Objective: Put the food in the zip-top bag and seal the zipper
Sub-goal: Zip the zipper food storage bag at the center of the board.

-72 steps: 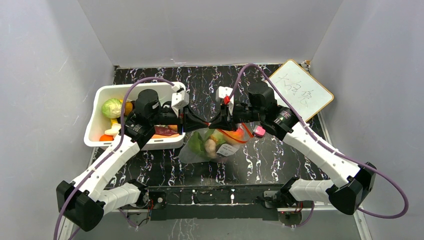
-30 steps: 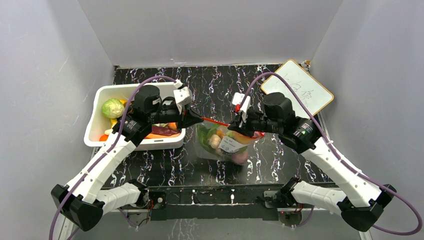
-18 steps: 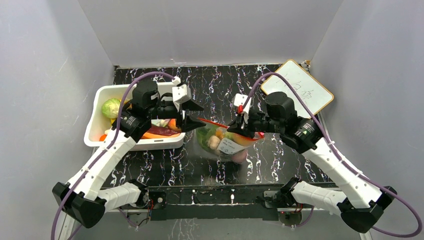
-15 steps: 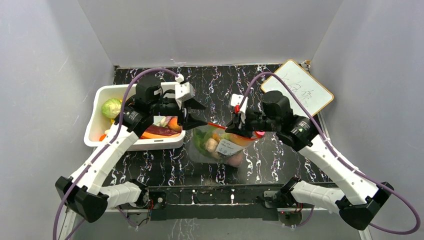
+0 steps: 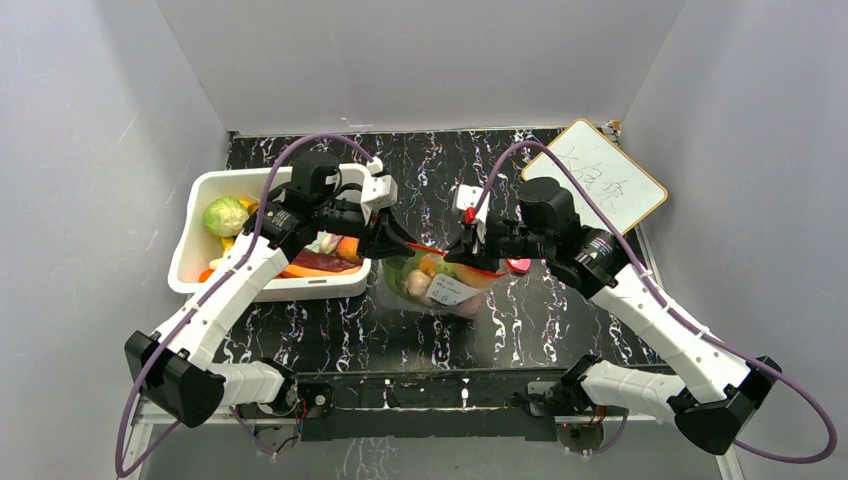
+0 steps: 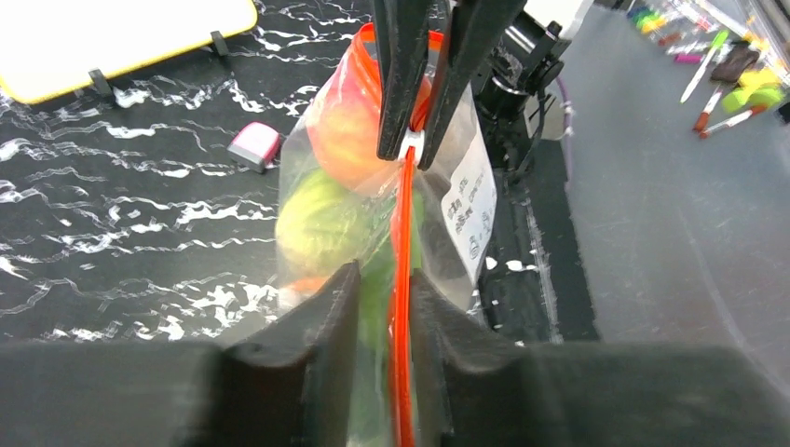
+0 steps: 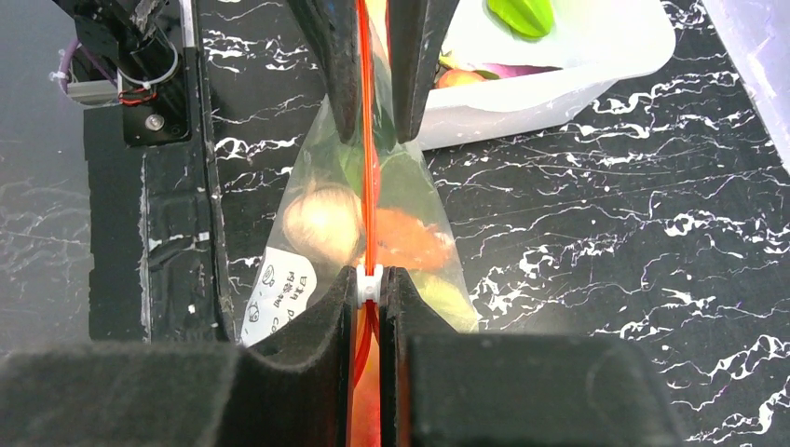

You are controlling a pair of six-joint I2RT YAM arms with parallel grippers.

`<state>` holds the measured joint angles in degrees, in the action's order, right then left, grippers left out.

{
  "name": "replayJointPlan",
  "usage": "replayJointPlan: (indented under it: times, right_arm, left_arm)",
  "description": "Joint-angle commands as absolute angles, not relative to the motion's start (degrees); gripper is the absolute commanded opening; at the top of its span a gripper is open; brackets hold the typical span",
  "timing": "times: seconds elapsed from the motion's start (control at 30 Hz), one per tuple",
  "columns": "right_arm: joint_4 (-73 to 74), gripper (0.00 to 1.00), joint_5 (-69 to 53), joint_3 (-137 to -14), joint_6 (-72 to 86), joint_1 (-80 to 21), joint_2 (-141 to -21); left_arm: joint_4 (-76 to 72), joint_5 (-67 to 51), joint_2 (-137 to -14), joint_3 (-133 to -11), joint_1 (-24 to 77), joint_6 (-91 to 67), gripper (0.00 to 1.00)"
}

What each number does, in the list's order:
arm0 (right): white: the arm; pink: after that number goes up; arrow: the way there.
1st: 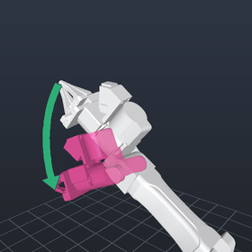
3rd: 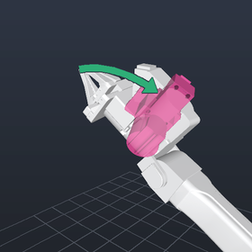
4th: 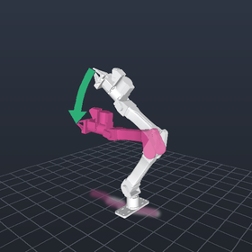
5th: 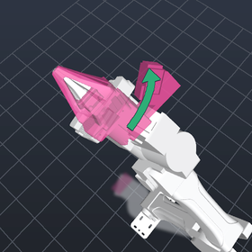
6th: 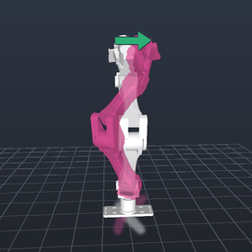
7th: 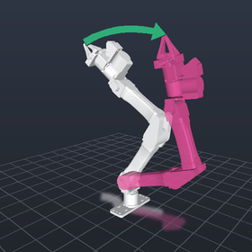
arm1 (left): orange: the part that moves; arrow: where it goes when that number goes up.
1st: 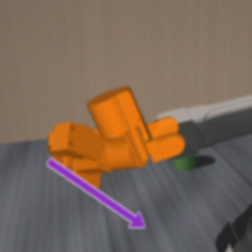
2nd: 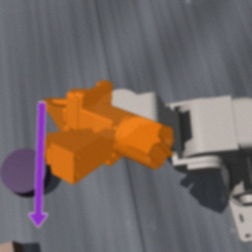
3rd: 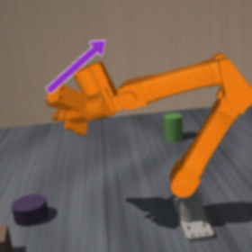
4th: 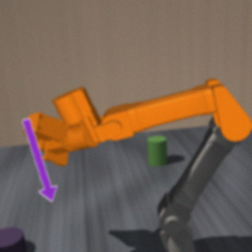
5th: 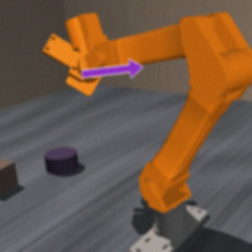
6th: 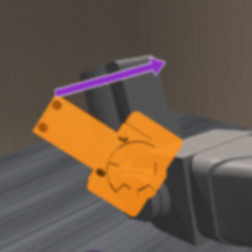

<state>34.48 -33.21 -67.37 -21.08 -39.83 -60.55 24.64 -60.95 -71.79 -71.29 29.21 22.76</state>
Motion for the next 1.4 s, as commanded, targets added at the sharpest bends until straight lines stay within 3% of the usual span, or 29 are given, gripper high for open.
replayJointPlan:
  times: [0.0,0.03,0.07,0.63,1.37]
  right_arm:
    - [26.57,0.00,-35.11,-70.23,-21.10,-39.73,-59.98]
    - [26.66,0.00,-35.03,-70.23,-21.08,-39.70,-60.08]
    - [26.69,0.00,-34.92,-70.29,-21.09,-39.72,-60.17]
    - [36.33,0.00,-24.89,-68.27,-19.49,-39.72,-55.13]
    - [45.06,0.00,-10.42,-66.55,-14.19,-39.73,-42.34]
  left_arm:
    - [26.80,-62.55,-71.70,-73.58,29.09,25.41,0.13]
    - [26.70,-61.78,-71.45,-73.50,29.05,25.31,0.01]
    - [26.34,-61.14,-71.05,-73.36,29.09,25.01,0.00]
    - [10.37,-36.18,-61.19,-67.99,29.09,17.31,0.00]
    - [4.43,-23.11,-69.26,-71.70,29.00,10.04,0.00]
